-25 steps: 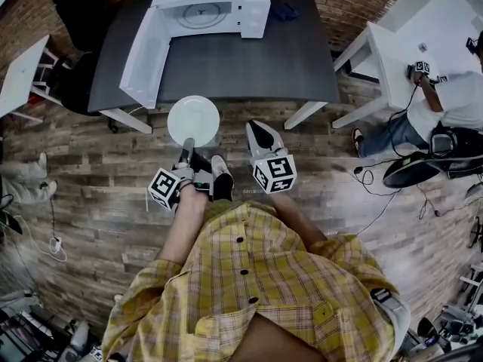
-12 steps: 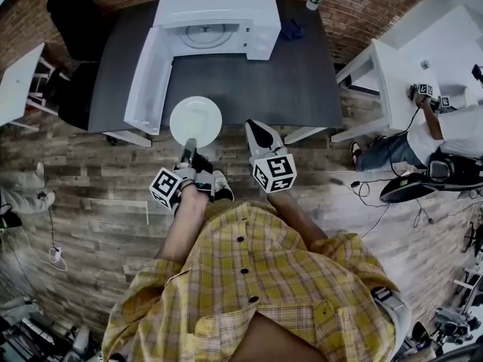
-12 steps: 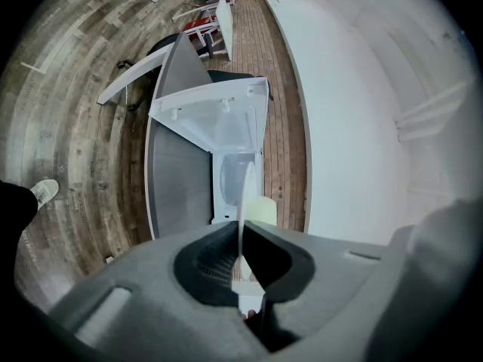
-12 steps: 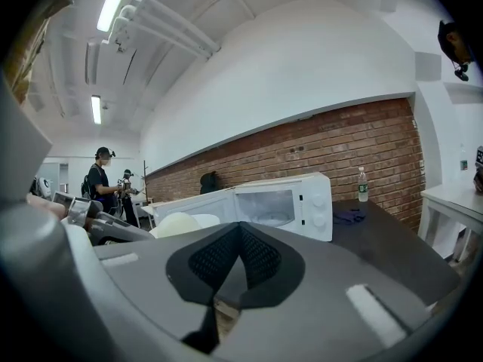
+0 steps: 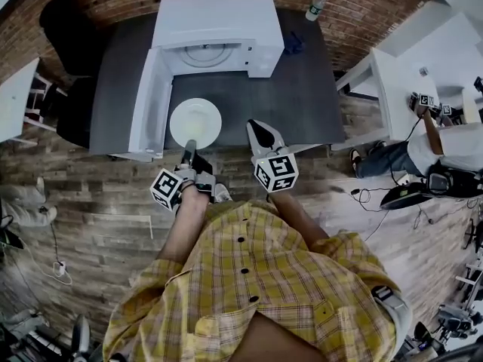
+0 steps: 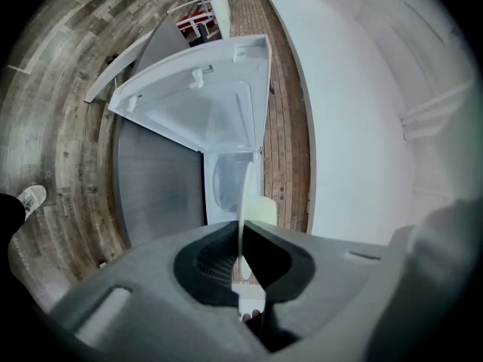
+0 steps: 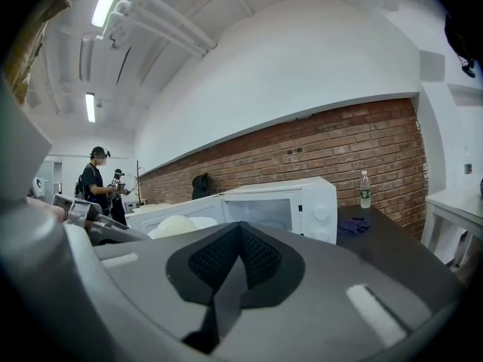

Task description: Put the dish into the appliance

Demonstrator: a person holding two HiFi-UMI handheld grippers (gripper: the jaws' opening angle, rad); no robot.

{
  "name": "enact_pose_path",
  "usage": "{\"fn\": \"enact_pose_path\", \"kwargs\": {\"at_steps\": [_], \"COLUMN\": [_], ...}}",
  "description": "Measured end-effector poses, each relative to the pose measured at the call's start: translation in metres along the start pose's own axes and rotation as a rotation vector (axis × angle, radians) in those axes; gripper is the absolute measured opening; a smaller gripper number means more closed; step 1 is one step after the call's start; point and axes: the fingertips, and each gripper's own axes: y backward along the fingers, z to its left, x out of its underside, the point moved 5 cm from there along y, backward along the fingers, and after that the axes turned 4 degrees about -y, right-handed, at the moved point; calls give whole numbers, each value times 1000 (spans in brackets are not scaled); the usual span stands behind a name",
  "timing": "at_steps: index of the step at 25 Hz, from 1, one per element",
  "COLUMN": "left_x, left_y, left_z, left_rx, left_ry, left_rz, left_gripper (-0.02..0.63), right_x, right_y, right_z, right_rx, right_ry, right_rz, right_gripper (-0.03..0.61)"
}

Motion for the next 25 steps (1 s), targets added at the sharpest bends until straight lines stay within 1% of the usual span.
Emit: {"fn": "enact_pose_path", "kwargs": {"at_steps": [3, 8, 14, 20, 25], "left_x": [-3, -9, -10, -9, -4], "left_y": [-16, -28, -37, -59, -74], "left_z": [-3, 0, 0, -4, -1], "left_rx": [17, -2, -14, -19, -26], "left_ry": [3, -9, -3, -10, -8], "left_rz": [18, 38, 30, 27, 19], "left_gripper": [9, 9, 9, 9, 9], "right_x": [-1, 1, -3, -7, -6], "right_y": [-12, -22, -34, -49, -58], "right_z": [-4, -7, -18, -34, -44], "right_rx": [11, 16, 12, 7, -19], "right_ry": [-1, -2, -13, -17, -11], "right_rz": [-1, 11, 11, 18, 26], "right_gripper": [3, 3, 3, 3, 3]}}
